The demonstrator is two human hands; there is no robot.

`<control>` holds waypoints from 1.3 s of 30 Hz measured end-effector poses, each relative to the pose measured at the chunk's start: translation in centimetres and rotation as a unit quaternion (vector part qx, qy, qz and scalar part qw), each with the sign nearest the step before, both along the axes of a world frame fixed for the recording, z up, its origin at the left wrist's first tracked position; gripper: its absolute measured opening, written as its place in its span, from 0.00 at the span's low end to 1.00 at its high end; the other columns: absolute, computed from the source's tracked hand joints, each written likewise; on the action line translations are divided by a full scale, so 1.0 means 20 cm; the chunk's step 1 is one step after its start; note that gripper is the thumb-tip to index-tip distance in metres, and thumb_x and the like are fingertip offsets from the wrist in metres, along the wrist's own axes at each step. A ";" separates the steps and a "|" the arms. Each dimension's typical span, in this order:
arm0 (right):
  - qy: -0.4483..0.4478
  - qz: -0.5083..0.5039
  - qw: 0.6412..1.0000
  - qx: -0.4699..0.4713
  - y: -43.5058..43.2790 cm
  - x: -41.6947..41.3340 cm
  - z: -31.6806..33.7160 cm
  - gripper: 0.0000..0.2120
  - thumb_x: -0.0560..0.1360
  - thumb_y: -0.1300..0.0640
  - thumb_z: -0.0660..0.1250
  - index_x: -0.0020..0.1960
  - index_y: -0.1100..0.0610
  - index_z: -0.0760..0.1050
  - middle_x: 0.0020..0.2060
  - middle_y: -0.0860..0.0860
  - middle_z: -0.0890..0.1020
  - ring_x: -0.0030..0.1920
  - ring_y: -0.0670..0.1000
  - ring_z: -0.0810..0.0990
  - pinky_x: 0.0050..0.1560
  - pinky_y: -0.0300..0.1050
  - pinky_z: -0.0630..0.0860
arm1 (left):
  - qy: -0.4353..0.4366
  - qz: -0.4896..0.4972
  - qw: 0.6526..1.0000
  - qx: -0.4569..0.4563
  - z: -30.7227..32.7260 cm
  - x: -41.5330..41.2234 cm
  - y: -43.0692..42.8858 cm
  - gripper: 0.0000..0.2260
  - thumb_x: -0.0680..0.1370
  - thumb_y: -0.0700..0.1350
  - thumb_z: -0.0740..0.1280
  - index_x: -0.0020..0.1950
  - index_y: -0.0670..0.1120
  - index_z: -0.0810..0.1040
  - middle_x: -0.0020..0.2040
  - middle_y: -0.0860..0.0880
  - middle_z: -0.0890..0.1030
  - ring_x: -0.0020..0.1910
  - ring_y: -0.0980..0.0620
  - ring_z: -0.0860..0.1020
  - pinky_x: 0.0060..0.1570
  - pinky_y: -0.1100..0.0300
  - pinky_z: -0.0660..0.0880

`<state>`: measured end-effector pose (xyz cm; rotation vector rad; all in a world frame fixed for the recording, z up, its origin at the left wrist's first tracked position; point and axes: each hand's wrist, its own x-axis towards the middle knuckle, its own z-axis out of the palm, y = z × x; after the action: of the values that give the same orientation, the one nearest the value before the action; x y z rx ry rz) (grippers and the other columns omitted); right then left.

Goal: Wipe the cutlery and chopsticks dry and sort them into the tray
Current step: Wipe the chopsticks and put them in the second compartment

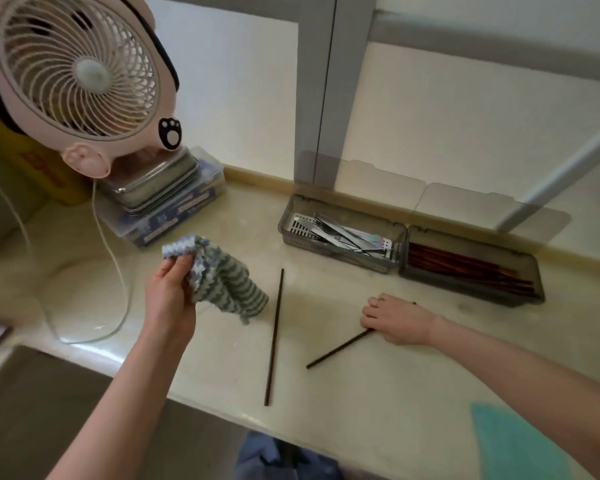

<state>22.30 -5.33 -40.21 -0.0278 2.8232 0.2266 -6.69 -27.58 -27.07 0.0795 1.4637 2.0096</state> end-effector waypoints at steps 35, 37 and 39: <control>0.318 -0.396 0.613 -0.606 -0.77 -0.63 0.53 0.05 0.81 0.56 0.57 0.47 0.53 0.70 0.29 0.48 0.73 0.31 0.46 0.70 0.36 0.44 0.67 | -0.010 -0.169 0.982 -0.079 -0.03 0.20 0.18 0.09 0.79 0.39 0.59 0.46 0.38 0.78 0.38 0.44 0.81 0.36 0.50 0.78 0.39 0.61 0.77; 0.351 -0.405 0.614 -0.579 -0.75 -0.61 0.55 0.09 0.81 0.56 0.58 0.42 0.49 0.70 0.27 0.46 0.72 0.30 0.44 0.69 0.34 0.43 0.66 | -0.010 -0.187 0.981 -0.050 -0.01 0.24 0.21 0.10 0.79 0.40 0.59 0.47 0.38 0.78 0.37 0.45 0.82 0.35 0.51 0.79 0.39 0.61 0.77; 0.398 -0.420 0.601 -0.550 -0.72 -0.56 0.57 0.11 0.81 0.56 0.59 0.39 0.50 0.71 0.25 0.46 0.70 0.28 0.44 0.68 0.33 0.42 0.66 | -0.010 -0.206 0.978 -0.024 0.00 0.27 0.26 0.10 0.80 0.41 0.58 0.47 0.39 0.78 0.36 0.47 0.83 0.33 0.53 0.80 0.37 0.62 0.77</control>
<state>11.12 -19.78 -28.81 1.3614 2.6908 -2.1307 -1.24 -22.37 -27.08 0.3151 1.3540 1.6344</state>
